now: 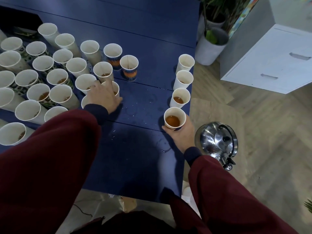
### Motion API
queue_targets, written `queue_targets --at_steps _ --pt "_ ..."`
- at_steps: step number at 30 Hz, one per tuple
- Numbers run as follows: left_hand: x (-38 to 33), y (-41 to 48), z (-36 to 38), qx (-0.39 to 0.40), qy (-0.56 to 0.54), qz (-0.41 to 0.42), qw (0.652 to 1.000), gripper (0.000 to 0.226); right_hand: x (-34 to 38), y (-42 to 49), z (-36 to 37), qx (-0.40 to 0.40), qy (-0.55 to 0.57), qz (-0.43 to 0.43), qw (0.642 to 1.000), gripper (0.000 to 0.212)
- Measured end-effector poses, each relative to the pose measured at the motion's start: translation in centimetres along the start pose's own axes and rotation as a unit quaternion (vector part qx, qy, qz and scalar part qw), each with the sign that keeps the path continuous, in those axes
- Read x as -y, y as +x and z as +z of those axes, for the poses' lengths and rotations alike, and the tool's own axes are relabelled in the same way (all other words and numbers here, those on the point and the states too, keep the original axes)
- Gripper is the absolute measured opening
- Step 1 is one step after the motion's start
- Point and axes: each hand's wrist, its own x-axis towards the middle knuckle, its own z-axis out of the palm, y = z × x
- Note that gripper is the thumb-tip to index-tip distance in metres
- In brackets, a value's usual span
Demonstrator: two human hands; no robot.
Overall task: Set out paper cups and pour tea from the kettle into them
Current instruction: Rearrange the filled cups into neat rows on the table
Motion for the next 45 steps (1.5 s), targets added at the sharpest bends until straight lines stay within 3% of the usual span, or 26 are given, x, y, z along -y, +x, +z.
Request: queue_targets --at_steps 6,17,25,29,32,39,45 --pt "0.3 0.7 1.1 -0.018 0.004 -0.005 1.000 0.075 -3.1 1.4 -0.7 0.038 -0.016 0.038 0.998 0.062" --pt "0.7 1.4 1.5 -0.036 -0.017 0.006 0.999 0.066 -3.5 1.5 -1.5 0.073 0.001 0.011 0.997 0.063" --pt "-0.9 -0.8 -0.8 -0.100 -0.054 0.059 0.992 0.063 -3.9 -1.8 -2.3 0.044 0.034 0.052 0.997 0.076" --pt "-1.3 -3.7 -2.0 -0.110 -0.097 0.096 0.985 0.065 -3.5 -5.7 -0.9 -0.053 0.052 0.103 0.992 0.083" --pt "-1.6 -7.1 -2.8 -0.072 -0.134 0.133 0.979 0.058 -1.9 -8.6 0.4 -0.076 0.062 0.073 0.992 0.070" --pt "-2.1 -15.3 -2.2 0.028 -0.111 0.231 0.966 0.054 2.7 -13.6 4.2 0.086 0.018 -0.052 0.995 0.086" --pt "-2.7 -19.5 -2.5 0.055 -0.116 0.267 0.955 0.059 4.0 -16.0 4.7 0.020 0.011 -0.054 0.998 0.049"
